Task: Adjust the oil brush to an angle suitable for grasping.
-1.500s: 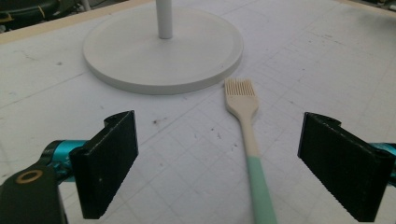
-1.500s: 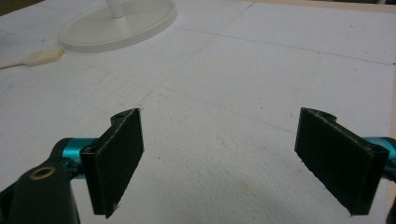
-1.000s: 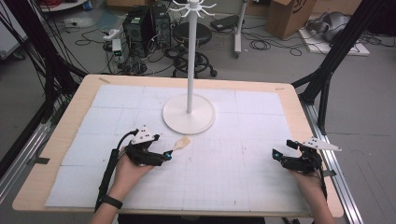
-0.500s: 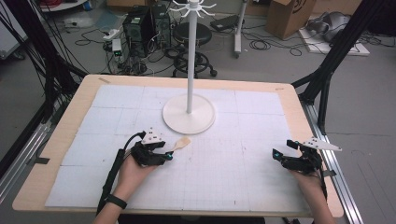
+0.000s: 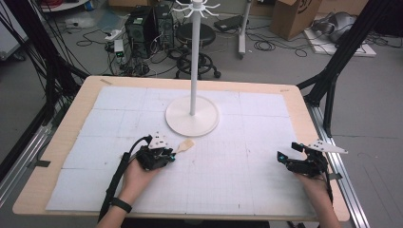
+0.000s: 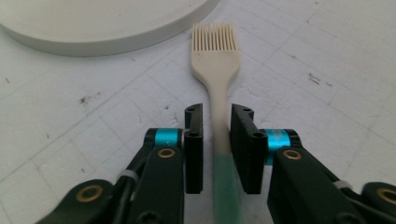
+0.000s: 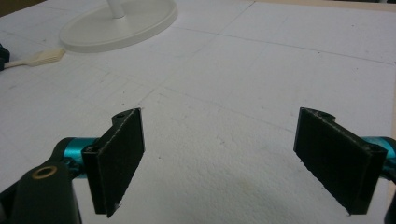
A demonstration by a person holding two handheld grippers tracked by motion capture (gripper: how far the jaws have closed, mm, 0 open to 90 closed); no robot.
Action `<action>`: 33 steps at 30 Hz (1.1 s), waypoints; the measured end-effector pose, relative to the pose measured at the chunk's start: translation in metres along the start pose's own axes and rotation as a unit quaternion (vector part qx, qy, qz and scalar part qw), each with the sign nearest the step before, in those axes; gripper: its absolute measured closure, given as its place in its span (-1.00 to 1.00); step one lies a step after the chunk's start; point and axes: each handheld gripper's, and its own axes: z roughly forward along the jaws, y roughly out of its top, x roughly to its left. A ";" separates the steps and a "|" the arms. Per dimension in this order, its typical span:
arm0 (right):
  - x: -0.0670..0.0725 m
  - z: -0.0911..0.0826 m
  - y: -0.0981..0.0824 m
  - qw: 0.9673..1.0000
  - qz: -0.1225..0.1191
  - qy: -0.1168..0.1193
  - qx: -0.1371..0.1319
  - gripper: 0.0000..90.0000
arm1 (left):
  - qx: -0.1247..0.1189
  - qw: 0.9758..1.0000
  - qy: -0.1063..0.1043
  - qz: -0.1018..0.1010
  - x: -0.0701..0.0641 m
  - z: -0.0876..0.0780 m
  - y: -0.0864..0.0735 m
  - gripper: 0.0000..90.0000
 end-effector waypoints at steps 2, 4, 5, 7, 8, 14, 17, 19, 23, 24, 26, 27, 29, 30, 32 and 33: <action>0.000 0.000 0.000 1.000 0.001 0.001 0.000 -0.67 | 0.001 1.000 0.000 -0.001 -0.001 0.000 0.000 0.77; 0.000 0.000 0.000 1.000 0.002 0.002 -0.003 -0.67 | 0.001 1.000 0.001 -0.002 -0.001 0.000 0.000 0.80; 0.000 -0.001 0.000 1.000 0.004 0.002 -0.002 -0.67 | -0.001 1.000 -0.001 -0.007 -0.001 0.000 0.000 0.80; 0.000 0.000 0.000 1.000 0.000 0.001 -0.001 -0.67 | -0.001 1.000 -0.003 -0.012 -0.001 0.000 0.000 0.81; 0.000 -0.001 0.000 1.000 0.002 0.000 -0.001 -0.67 | -0.002 1.000 -0.004 -0.011 0.000 0.000 0.000 0.81; 0.000 0.000 0.000 1.000 0.002 0.000 -0.001 -0.67 | -0.005 1.000 -0.015 -0.018 0.003 -0.001 -0.001 0.82; 0.000 0.000 0.000 1.000 0.004 0.001 -0.002 -0.67 | -0.013 0.999 -0.024 -0.020 0.003 -0.002 -0.001 0.82; -0.001 0.000 0.000 1.000 0.004 0.001 -0.001 -0.67 | -0.026 0.999 -0.024 -0.012 0.001 -0.005 0.001 0.82; 0.000 -0.001 0.000 1.000 0.004 0.000 -0.003 -0.67 | -0.033 0.999 -0.033 -0.007 0.000 -0.007 0.004 0.83; -0.001 -0.001 0.000 1.000 0.002 0.000 -0.003 -0.67 | -0.031 0.999 -0.037 0.005 -0.002 -0.008 0.007 0.83; 0.000 -0.001 0.000 1.000 0.005 0.000 -0.002 -0.67 | -0.038 0.998 -0.046 0.007 -0.003 -0.008 0.009 0.83; -0.001 -0.001 0.000 1.000 0.002 -0.001 -0.004 -0.67 | -0.039 0.998 -0.053 0.010 -0.005 -0.009 0.011 0.83; -0.001 -0.001 0.000 1.000 0.002 -0.001 -0.003 -0.67 | -0.038 0.997 -0.057 0.018 -0.007 -0.010 0.015 0.83; -0.001 0.000 0.000 1.000 -0.001 0.000 -0.004 -0.67 | -0.037 0.997 -0.060 0.023 -0.008 -0.010 0.018 0.83; 0.000 0.000 0.001 1.000 0.002 0.000 -0.005 -0.67 | -0.043 0.996 -0.067 0.026 -0.010 -0.009 0.024 0.83; 0.000 0.000 0.001 1.000 0.005 0.001 -0.004 -0.67 | -0.045 0.996 -0.072 0.029 -0.011 -0.009 0.027 0.83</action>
